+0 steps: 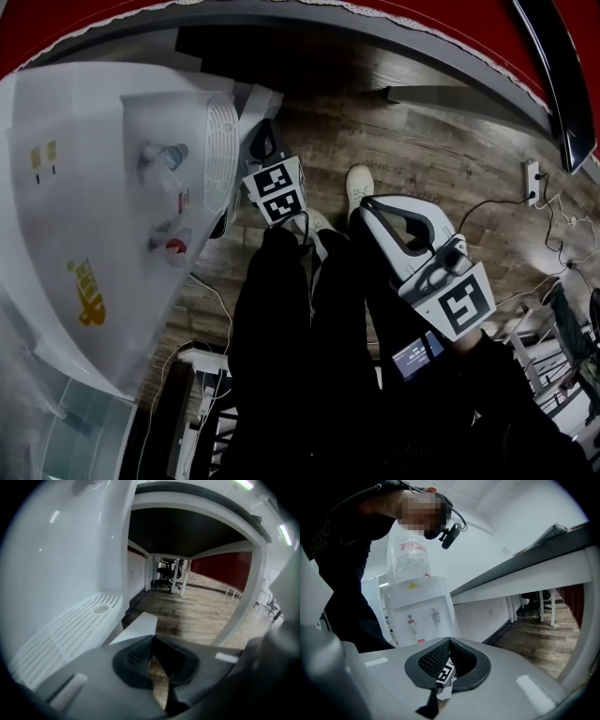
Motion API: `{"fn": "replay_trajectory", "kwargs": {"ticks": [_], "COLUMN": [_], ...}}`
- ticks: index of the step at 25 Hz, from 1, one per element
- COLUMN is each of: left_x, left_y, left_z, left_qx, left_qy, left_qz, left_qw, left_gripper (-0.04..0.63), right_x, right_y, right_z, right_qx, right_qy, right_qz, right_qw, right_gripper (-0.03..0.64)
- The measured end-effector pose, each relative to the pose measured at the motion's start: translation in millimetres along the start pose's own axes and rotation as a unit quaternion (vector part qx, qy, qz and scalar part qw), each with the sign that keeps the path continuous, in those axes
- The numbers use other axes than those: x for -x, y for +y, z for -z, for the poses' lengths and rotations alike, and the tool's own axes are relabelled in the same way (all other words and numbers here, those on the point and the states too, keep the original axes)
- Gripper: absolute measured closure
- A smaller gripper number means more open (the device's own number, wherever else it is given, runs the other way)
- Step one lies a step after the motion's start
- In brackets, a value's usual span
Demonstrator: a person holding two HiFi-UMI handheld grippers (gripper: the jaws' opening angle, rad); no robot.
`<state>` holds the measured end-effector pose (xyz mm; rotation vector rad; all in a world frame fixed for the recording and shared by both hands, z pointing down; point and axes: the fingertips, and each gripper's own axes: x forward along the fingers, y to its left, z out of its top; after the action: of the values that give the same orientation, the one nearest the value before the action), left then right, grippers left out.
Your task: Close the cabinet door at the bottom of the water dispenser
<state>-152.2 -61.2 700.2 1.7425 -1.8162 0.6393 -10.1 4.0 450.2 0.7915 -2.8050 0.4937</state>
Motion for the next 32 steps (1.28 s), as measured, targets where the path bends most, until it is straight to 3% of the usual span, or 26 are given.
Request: {"fn": "replay_trajectory", "kwargs": {"ticks": [11, 16, 20, 24, 28, 32], "left_x": [-18, -26, -38, -46, -45, -51], "left_y": [3, 9, 16, 18, 19, 21], "left_z": [-15, -22, -18, -27, -27, -32], "left_qx": [0.014, 0.026, 0.034, 0.070, 0.054, 0.092], "left_qy": [0.002, -0.005, 0.013, 0.006, 0.007, -0.006], "left_qz": [-0.030, -0.066, -0.099, -0.100, -0.105, -0.094], "left_qw": [0.9995, 0.9975, 0.9944, 0.9924, 0.9930, 0.9913], "left_gripper": [0.588, 0.588, 0.588, 0.588, 0.588, 0.588], "right_x": [3, 3, 5, 6, 6, 6], "right_y": [-13, -15, -16, -18, -18, -22], "right_z": [8, 8, 9, 14, 15, 13], "right_qx": [-0.010, -0.015, -0.017, -0.019, -0.021, -0.020], "right_qy": [0.003, 0.004, 0.005, 0.008, 0.010, 0.009], "right_qz": [0.001, -0.004, -0.007, -0.009, -0.013, -0.013], "right_qw": [1.000, 1.000, 1.000, 1.000, 1.000, 1.000], "right_gripper": [0.616, 0.617, 0.617, 0.617, 0.617, 0.617]}}
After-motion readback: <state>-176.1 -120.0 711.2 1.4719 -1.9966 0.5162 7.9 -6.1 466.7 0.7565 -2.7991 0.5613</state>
